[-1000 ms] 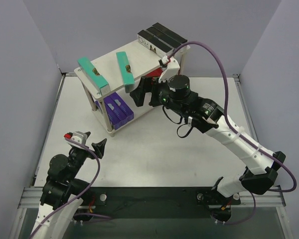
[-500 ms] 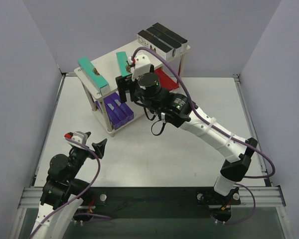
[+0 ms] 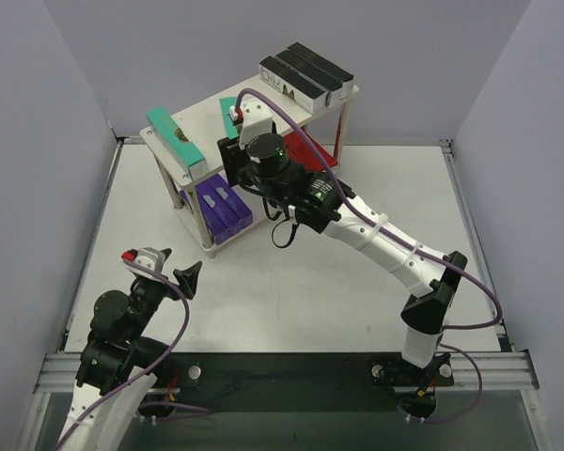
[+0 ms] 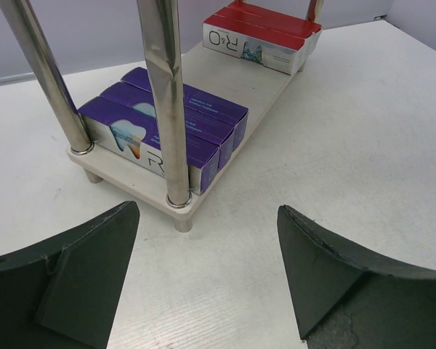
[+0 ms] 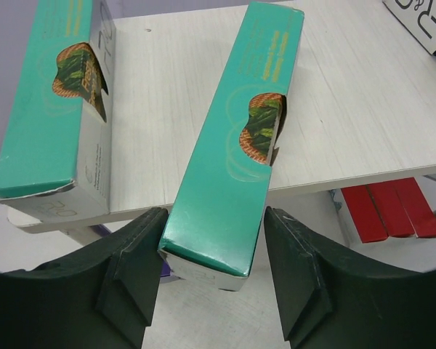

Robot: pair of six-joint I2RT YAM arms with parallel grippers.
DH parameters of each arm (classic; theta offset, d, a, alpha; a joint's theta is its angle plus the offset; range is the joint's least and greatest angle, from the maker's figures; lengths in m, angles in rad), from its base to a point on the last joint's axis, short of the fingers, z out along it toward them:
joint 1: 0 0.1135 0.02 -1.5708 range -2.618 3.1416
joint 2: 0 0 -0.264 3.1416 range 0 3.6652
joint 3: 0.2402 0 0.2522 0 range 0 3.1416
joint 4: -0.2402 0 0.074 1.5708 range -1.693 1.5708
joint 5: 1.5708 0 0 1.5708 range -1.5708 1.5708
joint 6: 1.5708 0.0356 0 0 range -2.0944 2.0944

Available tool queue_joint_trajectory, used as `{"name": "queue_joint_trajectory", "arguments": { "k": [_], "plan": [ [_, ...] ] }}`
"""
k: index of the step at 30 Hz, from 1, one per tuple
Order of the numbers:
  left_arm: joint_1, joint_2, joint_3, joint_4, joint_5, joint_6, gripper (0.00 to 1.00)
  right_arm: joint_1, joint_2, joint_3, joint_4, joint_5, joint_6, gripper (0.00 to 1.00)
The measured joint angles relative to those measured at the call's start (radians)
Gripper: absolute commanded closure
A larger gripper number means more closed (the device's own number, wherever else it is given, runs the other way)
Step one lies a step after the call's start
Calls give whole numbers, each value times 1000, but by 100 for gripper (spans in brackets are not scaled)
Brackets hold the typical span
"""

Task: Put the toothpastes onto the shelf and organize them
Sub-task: Place the toothpaste on the shelf.

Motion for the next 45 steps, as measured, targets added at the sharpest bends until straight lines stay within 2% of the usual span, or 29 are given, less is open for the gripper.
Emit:
{"name": "queue_joint_trajectory", "arguments": {
  "k": [8,20,31,45],
  "plan": [
    [0,3,0,0,0,0,12,-43,2,0,20,-47,-6,63],
    [0,6,0,0,0,0,12,-65,28,2,77,-177,-43,65],
    [0,6,0,0,1,0,12,-65,82,50,115,-236,-48,64],
    [0,6,0,0,5,0,12,-57,88,54,124,-277,-19,48]
  ]
}}
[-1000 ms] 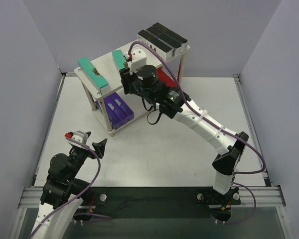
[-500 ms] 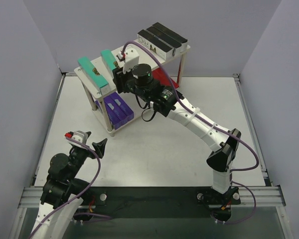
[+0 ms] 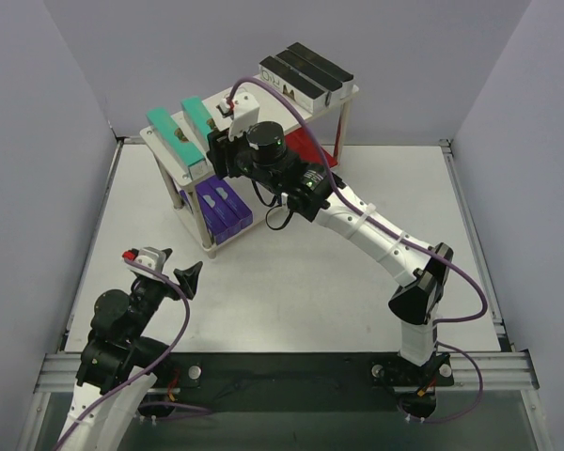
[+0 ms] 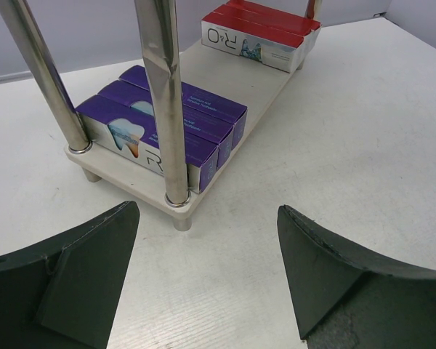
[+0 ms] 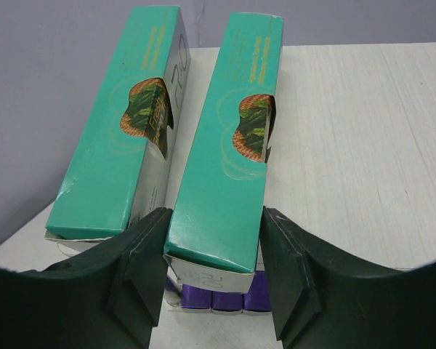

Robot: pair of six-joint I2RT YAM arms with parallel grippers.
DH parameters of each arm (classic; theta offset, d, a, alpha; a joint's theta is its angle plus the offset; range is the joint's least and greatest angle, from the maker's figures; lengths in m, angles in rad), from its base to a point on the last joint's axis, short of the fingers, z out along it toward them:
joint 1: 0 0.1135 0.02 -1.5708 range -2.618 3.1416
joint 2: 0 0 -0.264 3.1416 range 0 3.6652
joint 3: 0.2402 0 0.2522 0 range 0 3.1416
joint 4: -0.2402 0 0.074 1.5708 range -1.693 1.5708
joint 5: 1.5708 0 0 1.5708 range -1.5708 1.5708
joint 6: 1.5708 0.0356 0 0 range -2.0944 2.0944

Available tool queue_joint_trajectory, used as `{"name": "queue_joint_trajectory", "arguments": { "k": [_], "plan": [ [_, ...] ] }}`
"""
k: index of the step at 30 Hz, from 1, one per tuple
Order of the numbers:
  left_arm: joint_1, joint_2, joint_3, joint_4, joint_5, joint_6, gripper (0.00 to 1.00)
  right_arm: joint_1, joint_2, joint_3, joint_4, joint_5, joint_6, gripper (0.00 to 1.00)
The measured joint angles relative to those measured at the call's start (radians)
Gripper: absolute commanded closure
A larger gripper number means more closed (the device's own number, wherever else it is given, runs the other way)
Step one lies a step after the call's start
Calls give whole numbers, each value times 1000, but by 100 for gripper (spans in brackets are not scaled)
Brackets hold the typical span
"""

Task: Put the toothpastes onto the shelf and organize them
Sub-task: Place the toothpaste on the shelf.

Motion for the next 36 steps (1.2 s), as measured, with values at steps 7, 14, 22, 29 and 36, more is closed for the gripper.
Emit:
{"name": "queue_joint_trajectory", "arguments": {
  "k": [7,14,22,29,36],
  "plan": [
    [0,0,0,0,0,0,12,0,0,0,1,-15,23,40],
    [0,2,0,0,0,0,12,-5,-14,-2,8,-24,43,40],
    [0,7,0,0,1,0,12,-19,-91,-55,97,-29,119,41],
    [0,10,0,0,1,0,12,-85,-90,-61,139,-27,267,44],
    [0,10,0,0,0,0,12,-123,-26,-54,152,-23,397,45]
  ]
}}
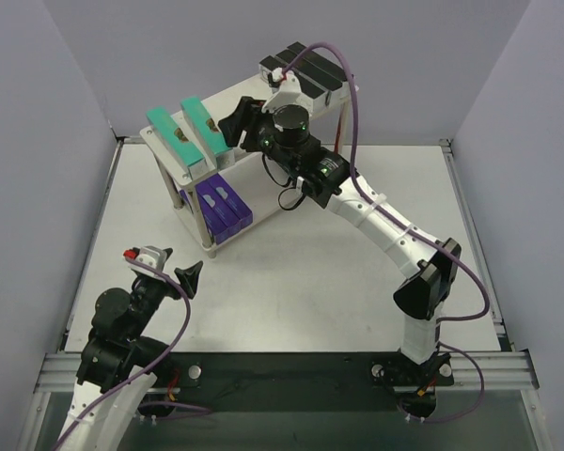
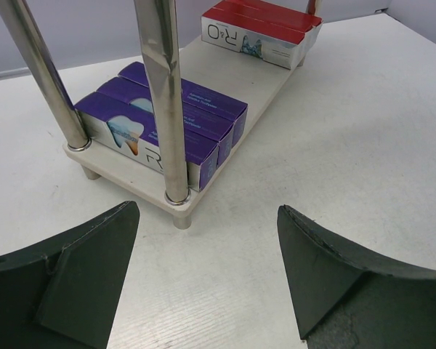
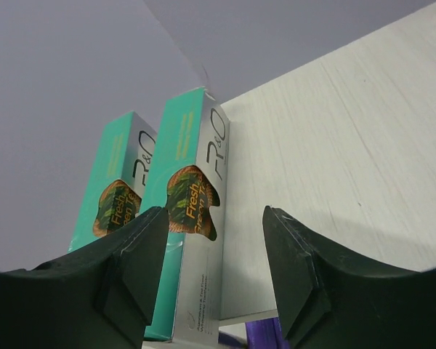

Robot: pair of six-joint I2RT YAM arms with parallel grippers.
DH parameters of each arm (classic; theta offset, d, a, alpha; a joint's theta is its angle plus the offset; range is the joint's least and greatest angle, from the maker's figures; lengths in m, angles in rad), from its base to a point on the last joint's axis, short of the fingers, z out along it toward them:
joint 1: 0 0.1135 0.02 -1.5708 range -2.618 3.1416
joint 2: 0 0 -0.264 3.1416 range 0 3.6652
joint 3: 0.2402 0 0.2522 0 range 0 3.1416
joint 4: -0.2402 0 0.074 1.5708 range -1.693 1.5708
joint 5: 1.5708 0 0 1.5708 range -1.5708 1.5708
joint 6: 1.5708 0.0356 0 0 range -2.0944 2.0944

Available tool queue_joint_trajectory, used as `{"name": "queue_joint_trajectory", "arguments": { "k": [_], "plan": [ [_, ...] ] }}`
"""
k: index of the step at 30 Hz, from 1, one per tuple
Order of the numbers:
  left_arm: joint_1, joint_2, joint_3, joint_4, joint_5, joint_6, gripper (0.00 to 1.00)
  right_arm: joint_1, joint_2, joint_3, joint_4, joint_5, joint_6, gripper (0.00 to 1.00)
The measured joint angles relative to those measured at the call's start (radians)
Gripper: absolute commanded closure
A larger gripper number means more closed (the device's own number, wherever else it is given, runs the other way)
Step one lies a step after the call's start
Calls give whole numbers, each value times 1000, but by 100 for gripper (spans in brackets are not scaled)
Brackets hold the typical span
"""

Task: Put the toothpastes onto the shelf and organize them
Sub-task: Place the toothpaste on the shelf.

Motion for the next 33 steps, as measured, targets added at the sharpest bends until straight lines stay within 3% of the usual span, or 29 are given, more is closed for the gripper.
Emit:
{"name": "queue_joint_trajectory", "arguments": {
  "k": [15,33],
  "plan": [
    [0,0,0,0,0,0,12,-8,79,42,35,-89,156,54],
    [0,0,0,0,1,0,12,-22,153,112,48,-212,205,64]
  ]
}}
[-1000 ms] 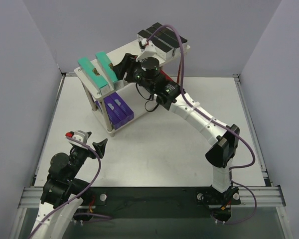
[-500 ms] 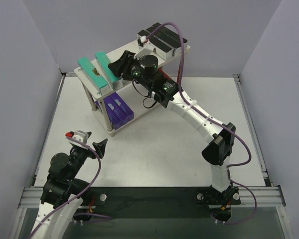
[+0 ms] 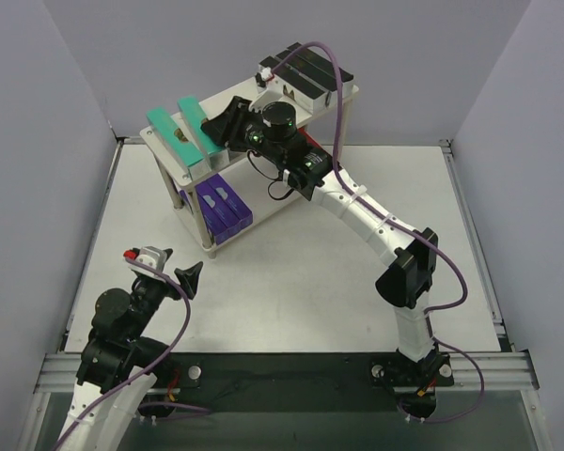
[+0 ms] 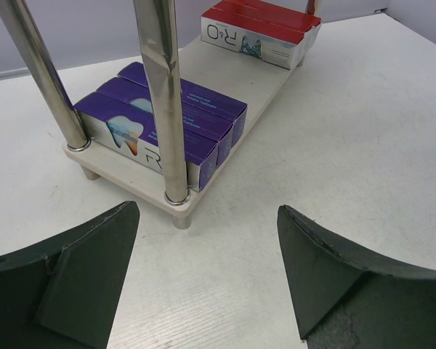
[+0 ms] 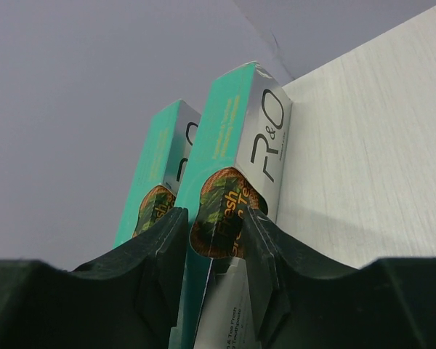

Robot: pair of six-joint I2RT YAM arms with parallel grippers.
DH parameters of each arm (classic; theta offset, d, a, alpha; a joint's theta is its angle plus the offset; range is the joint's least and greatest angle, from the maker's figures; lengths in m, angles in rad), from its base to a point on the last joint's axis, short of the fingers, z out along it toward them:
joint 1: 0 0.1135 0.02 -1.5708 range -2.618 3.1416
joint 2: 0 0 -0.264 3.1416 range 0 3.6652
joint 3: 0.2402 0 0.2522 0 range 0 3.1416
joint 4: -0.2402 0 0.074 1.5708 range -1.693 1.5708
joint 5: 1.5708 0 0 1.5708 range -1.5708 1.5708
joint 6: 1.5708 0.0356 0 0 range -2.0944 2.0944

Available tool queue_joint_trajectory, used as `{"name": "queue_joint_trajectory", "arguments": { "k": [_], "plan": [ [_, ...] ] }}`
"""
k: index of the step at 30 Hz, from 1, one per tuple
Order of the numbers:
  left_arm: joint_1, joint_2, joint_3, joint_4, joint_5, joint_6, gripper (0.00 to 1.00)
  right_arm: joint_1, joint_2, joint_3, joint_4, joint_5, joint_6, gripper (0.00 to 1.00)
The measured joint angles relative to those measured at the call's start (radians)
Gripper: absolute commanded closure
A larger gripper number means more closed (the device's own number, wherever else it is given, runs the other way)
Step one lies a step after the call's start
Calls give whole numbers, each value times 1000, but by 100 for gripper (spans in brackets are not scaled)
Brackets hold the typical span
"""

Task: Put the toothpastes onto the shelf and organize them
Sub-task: Place the toothpaste on the shelf.

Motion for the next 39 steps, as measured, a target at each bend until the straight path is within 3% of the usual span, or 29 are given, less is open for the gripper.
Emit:
{"name": "queue_joint_trajectory", "arguments": {
  "k": [27,34,39],
  "plan": [
    [0,0,0,0,2,0,12,-19,50,40,44,-154,31,64],
    [0,0,0,0,2,0,12,-24,50,40,47,-164,32,55],
    [0,0,0,0,2,0,12,-24,46,34,48,-161,21,41]
  ]
}}
